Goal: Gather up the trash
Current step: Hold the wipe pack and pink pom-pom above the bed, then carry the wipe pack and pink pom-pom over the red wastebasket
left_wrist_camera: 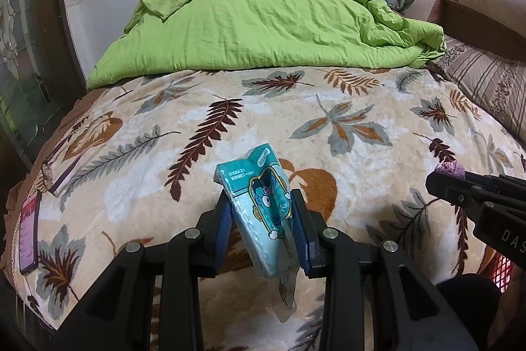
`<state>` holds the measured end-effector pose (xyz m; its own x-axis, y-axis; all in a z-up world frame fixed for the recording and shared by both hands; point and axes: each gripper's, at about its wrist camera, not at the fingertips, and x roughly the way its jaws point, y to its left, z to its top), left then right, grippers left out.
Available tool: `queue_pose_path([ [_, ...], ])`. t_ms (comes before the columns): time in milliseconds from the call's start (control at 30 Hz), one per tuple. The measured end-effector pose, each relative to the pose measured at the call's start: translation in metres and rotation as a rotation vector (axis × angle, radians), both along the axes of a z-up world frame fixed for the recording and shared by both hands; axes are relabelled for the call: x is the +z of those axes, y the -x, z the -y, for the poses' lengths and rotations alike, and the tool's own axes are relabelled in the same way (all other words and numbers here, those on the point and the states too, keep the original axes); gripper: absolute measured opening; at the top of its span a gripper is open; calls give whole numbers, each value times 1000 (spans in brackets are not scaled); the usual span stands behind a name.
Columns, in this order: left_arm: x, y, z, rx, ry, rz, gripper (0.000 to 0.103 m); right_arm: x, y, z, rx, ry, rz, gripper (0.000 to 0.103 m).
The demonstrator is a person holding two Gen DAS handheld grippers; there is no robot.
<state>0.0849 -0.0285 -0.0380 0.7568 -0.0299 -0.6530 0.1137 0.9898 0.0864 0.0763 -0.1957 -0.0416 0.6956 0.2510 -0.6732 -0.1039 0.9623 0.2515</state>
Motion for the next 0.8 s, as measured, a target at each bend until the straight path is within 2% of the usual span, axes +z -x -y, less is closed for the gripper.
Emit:
queue_pose_path([
  [167, 1, -1, 5, -19, 15, -6, 33, 2, 3, 4, -5, -12, -6, 27],
  [267, 8, 3, 12, -65, 51, -3, 33, 6, 11, 9, -8, -16, -10, 27],
  [533, 37, 26, 61, -295, 146, -5, 33, 26, 65, 68, -111, -64, -8, 27],
  [667, 47, 39, 94, -417, 181, -33, 33, 31, 104, 114, -226, -90, -18, 27],
  [800, 58, 60, 135, -579, 208, -64, 33, 36, 150, 159, -352, -96, -33, 27],
])
